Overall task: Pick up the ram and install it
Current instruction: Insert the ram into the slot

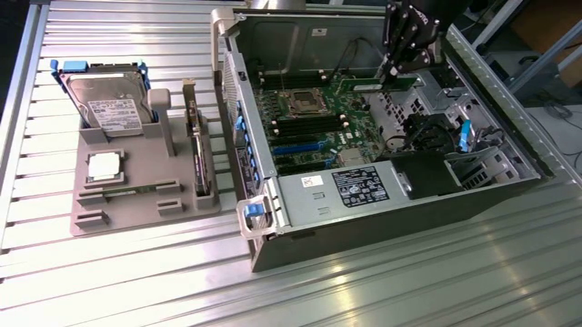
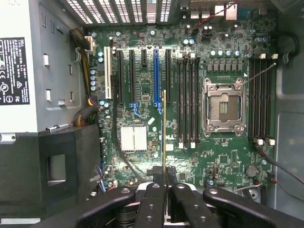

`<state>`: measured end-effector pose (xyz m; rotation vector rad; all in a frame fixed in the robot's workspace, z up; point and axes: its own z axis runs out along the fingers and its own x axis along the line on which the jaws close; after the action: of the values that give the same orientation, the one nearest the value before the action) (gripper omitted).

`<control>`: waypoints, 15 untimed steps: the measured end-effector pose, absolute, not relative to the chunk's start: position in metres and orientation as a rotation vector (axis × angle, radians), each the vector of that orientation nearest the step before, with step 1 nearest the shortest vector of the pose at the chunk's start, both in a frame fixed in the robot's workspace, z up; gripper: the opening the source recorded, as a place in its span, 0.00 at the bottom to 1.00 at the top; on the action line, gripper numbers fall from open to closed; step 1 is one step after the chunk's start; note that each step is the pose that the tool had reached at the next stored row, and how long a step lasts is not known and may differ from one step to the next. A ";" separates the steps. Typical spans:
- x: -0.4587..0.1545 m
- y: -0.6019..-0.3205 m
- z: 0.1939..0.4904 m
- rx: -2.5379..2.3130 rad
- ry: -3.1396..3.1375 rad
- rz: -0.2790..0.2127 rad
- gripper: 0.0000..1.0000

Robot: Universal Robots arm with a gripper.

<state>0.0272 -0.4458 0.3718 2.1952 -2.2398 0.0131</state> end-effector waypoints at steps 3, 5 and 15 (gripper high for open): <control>0.027 -0.446 0.371 2.195 -2.240 0.013 0.12; 0.027 -0.446 0.370 2.195 -2.240 0.013 0.12; 0.027 -0.446 0.365 2.195 -2.240 0.013 0.12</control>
<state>0.0272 -0.4458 0.3653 2.1952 -2.2398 0.0131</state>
